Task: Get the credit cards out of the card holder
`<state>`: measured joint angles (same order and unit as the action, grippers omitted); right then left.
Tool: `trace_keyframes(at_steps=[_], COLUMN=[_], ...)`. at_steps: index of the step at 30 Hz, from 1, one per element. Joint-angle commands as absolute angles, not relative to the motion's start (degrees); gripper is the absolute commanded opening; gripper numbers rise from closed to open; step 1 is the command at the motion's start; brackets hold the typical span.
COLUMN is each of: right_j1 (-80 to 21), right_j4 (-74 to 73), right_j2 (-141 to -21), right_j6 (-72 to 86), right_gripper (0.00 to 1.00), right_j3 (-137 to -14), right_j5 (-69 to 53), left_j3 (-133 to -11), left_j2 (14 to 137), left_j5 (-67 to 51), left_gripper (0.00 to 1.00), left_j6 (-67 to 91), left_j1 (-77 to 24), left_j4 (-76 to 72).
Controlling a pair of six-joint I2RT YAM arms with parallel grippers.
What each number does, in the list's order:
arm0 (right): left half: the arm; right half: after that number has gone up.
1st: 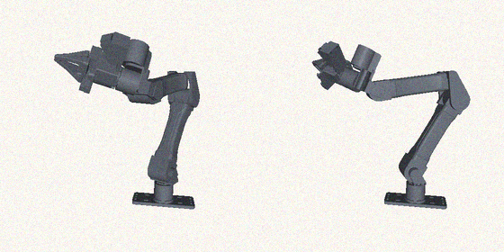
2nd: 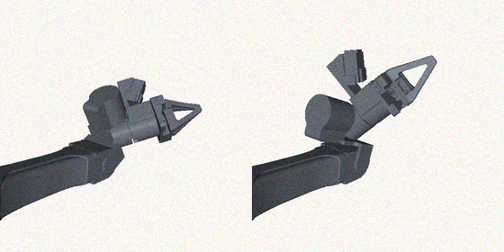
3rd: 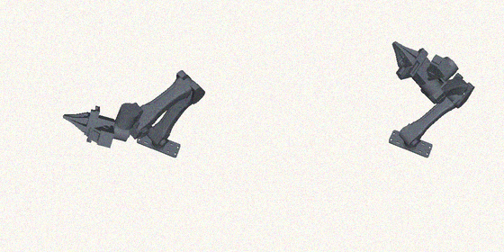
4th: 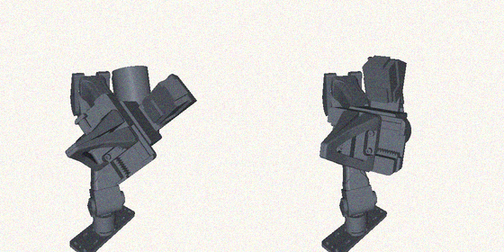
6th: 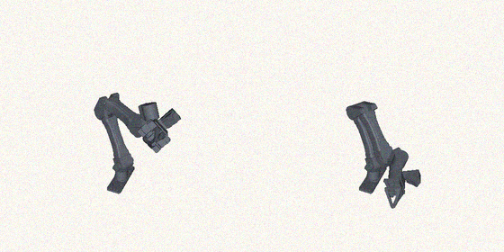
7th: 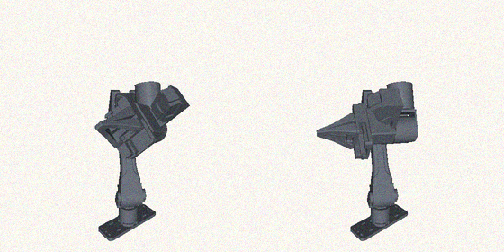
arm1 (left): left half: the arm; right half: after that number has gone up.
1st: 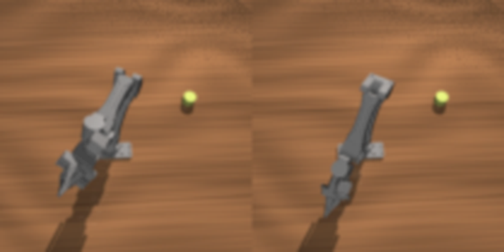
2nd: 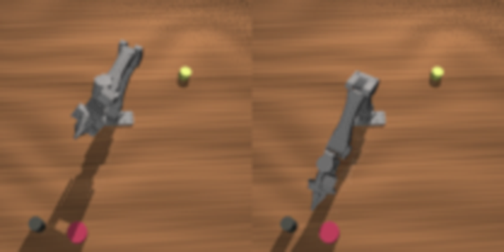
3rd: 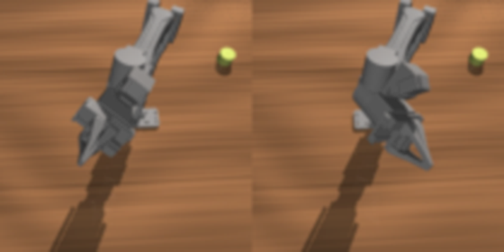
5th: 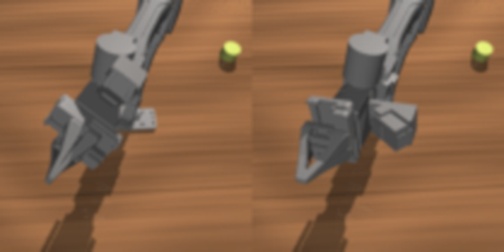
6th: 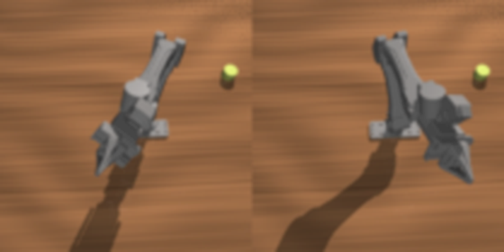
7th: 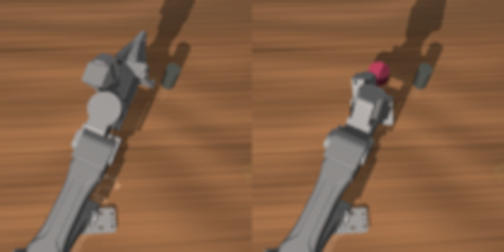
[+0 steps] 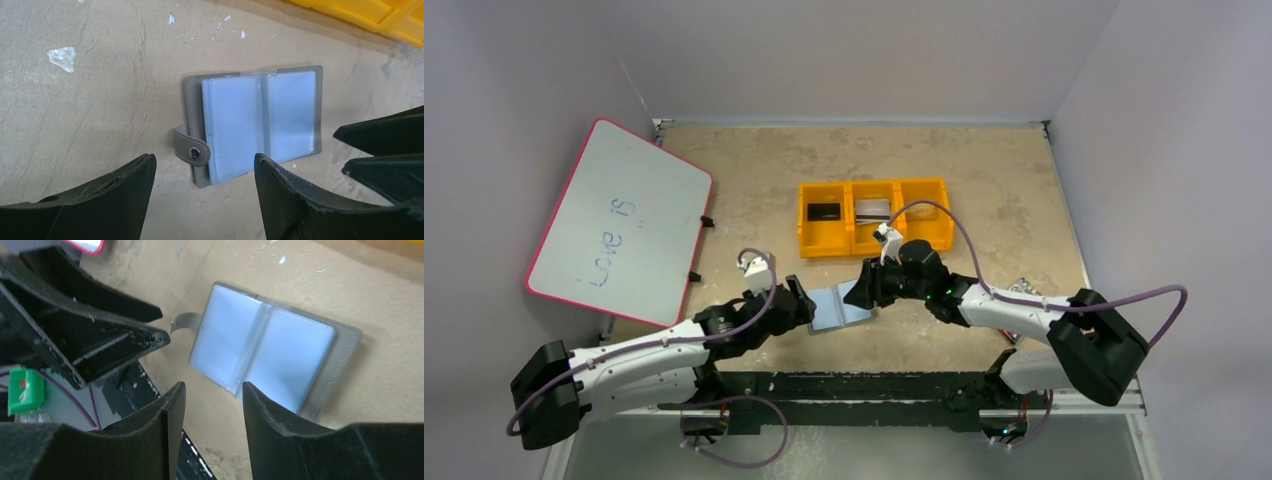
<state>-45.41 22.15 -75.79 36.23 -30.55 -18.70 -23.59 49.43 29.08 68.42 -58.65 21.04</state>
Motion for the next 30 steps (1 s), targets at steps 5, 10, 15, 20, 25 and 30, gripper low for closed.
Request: trace_keyframes(at_steps=[5, 10, 15, 20, 25, 30], right_j1=[-45.53, -45.5, -45.5, -45.6, -45.66, -45.64], right_j4=[15.17, 15.54, 16.0, 17.92, 20.51, 23.11], right_j2=[-72.72, -76.46, -80.72, -83.66, -84.11, -85.51], right_j6=[42.27, 41.09, 41.19, 40.79, 40.74, 41.16], right_gripper=[0.5, 0.49, 0.47, 0.38, 0.32, 0.33], right_j3=[-30.51, -31.4, -31.82, -32.18, -32.86, -34.52], right_j5=[-7.94, -10.96, -11.16, -13.5, -15.6, -19.05], left_j3=[-22.35, -22.75, -23.2, -23.13, -23.03, -23.21], left_j2=[54.55, 56.71, 59.08, 60.46, 61.79, 63.24], left_j5=[26.64, 26.9, 26.27, 25.44, 24.64, 24.03], left_gripper=[0.7, 0.68, 0.65, 0.59, 0.49, 0.42], left_j6=[69.61, 69.1, 68.31, 67.76, 67.01, 66.61], left_j1=[-58.97, -58.97, -58.97, -58.97, -58.96, -58.97], left_j4=[16.25, 15.61, 15.0, 13.85, 12.08, 10.72])
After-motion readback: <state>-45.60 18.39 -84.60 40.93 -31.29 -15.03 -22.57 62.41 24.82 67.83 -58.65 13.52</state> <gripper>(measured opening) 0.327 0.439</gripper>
